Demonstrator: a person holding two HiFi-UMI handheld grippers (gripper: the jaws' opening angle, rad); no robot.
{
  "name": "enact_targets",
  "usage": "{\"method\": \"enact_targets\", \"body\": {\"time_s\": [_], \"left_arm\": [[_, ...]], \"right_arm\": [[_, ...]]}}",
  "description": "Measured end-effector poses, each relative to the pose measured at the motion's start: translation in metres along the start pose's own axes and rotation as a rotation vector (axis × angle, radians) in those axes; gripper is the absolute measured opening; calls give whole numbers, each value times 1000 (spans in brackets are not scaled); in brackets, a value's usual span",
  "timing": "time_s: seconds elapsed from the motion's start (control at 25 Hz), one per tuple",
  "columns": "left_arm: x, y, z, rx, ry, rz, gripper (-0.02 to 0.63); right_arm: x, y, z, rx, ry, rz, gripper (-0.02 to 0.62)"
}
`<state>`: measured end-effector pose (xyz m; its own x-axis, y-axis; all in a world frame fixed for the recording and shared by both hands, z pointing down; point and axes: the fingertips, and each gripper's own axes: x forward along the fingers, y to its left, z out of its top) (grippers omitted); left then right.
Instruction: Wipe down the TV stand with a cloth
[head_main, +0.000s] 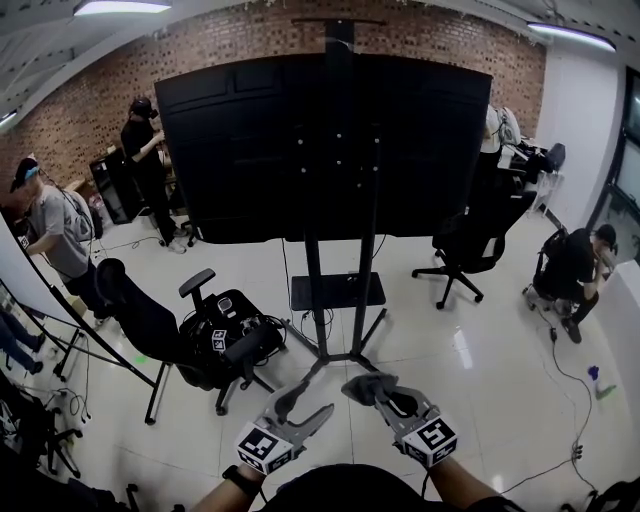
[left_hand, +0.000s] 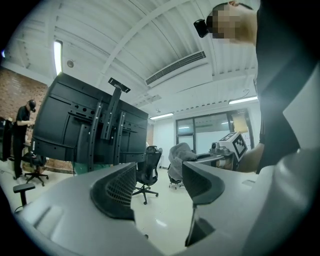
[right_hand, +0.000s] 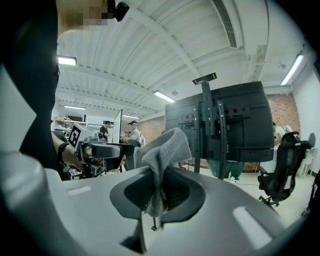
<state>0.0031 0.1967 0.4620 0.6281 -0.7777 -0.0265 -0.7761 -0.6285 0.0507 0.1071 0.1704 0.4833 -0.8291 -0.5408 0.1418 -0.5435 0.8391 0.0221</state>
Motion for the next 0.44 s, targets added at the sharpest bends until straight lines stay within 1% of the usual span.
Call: {"method": "enact_targets", "body": {"time_s": [0.28, 0.44], "left_arm": [[5, -16, 3, 17, -25, 4, 311], [7, -25, 10, 20, -34, -12, 311]], "right_arm": [[-10, 2, -7, 27, -12, 19, 31], [-14, 4, -3, 20, -21, 25, 31]]}}
